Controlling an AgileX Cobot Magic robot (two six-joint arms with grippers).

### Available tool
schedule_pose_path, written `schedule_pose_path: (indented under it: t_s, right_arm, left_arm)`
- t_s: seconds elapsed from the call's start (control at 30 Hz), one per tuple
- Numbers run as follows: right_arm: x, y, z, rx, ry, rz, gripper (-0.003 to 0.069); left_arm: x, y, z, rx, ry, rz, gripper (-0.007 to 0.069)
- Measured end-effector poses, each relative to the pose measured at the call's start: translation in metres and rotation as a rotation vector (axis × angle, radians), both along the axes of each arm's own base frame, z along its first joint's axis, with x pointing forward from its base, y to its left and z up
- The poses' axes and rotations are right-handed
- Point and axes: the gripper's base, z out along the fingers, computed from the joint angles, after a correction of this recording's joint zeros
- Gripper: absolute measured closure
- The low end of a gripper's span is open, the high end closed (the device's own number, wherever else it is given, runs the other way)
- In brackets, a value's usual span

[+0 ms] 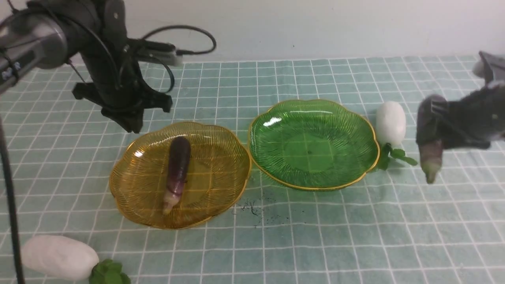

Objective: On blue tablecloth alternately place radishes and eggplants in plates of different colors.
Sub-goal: 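Pick up the eggplant and place it on the yellow plate with the right gripper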

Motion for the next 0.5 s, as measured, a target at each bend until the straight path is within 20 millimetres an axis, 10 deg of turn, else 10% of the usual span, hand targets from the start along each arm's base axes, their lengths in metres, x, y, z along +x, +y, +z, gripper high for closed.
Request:
schedule_pose_path:
  t_s: [0.2,0.5]
  right_arm:
    - [0.002,0.11,0.019,0.128,-0.135,0.267,0.0344]
    - [0.025,0.23,-0.033,0.167,-0.085,0.469,0.0344]
  left_arm:
    - [-0.044,0.029,0.049,-0.059,-0.083,0.078,0.0632]
    - [-0.145,0.062,0.036,-0.192,-0.124,0.221,0.0631]
